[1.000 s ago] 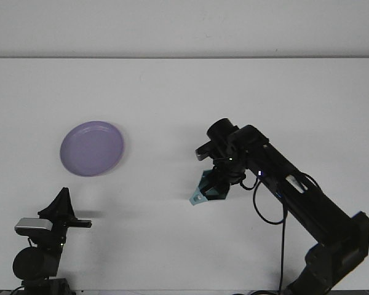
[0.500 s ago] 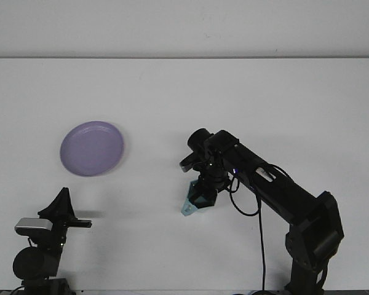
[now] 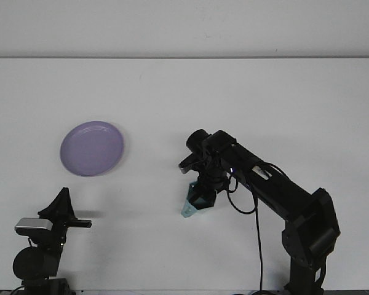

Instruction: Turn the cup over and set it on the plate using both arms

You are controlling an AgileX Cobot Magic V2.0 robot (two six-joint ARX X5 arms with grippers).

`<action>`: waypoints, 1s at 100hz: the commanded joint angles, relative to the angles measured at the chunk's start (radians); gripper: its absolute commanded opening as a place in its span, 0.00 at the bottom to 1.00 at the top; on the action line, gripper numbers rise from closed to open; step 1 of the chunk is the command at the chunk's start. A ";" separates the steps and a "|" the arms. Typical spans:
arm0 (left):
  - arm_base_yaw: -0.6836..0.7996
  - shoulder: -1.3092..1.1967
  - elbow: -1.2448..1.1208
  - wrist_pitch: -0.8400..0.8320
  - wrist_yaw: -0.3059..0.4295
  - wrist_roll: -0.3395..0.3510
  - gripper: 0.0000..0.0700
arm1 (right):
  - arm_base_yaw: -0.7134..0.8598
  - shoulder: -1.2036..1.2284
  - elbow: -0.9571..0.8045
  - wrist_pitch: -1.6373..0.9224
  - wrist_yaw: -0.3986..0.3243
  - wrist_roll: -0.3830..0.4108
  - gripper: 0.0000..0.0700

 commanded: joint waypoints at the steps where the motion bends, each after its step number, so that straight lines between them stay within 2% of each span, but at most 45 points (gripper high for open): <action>1: 0.001 -0.002 -0.016 0.010 -0.002 -0.011 0.02 | 0.009 0.032 0.019 0.002 0.000 -0.011 0.36; 10: 0.001 -0.002 -0.016 0.010 -0.002 -0.014 0.02 | 0.005 0.031 0.021 0.000 0.000 -0.011 0.55; 16: 0.001 -0.002 -0.015 0.010 -0.002 -0.034 0.02 | 0.000 0.023 0.029 -0.018 -0.002 -0.010 0.63; 23: 0.001 -0.002 -0.014 0.011 -0.002 -0.055 0.02 | -0.009 0.005 0.045 -0.044 -0.006 -0.011 0.66; 34: 0.001 -0.002 -0.006 0.010 -0.002 -0.129 0.02 | -0.023 -0.048 0.073 -0.064 -0.005 -0.009 0.68; 52: 0.001 -0.001 0.020 0.010 0.000 -0.191 0.02 | -0.071 -0.217 0.084 -0.017 -0.006 0.003 0.68; 64: 0.000 0.011 0.062 0.008 0.056 -0.271 0.02 | -0.122 -0.349 0.082 0.030 -0.005 0.005 0.68; 74: -0.006 0.052 0.117 -0.011 0.093 -0.307 0.02 | -0.181 -0.465 0.058 0.100 -0.005 0.005 0.68; 85: -0.019 0.148 0.221 -0.054 0.121 -0.311 0.02 | -0.259 -0.613 -0.045 0.240 -0.005 0.005 0.68; 100: -0.047 0.344 0.403 -0.108 0.206 -0.293 0.02 | -0.381 -0.836 -0.319 0.502 0.000 0.023 0.68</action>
